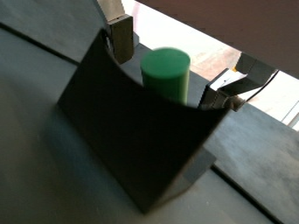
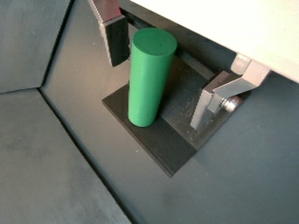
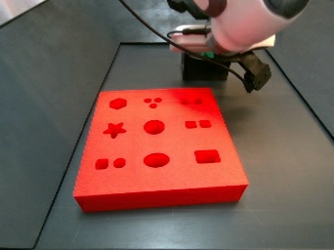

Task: Pick up the round object. Move up. Place the round object on the fixture. Regrasp the round object. Move to above the board. Insert the round object.
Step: Regrasp the round object, then move to above the board.

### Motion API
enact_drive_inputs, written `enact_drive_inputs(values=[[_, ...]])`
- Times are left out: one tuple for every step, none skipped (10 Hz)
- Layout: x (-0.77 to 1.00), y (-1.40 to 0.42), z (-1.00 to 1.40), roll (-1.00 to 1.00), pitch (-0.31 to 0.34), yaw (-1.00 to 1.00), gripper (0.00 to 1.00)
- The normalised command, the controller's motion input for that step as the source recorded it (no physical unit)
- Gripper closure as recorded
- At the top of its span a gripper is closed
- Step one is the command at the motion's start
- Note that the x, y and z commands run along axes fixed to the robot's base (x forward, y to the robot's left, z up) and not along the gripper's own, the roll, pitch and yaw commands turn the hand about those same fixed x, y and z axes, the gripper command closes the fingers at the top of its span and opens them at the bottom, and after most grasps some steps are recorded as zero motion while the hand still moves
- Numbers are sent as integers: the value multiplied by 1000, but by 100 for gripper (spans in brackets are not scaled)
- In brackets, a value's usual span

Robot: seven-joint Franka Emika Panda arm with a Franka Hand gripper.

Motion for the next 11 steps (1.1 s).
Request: enact_drive_inputs(values=[[24,-30,-189,53,25,50,0],[22,-33,-187,52,19,54,0],[23,-32,-186,51,19,55,0],[23,-32,-186,51,19,56,0],[0,0,0,0,0,0,100],[87,61,1000,207,220,79,100],[86,58,1000,186,217,80,100],[83,52,1000,108,205,119,100],[83,52,1000,67,192,141,100],[80,48,1000,7,154,174,100],[78,46,1000,-8,132,184,100]])
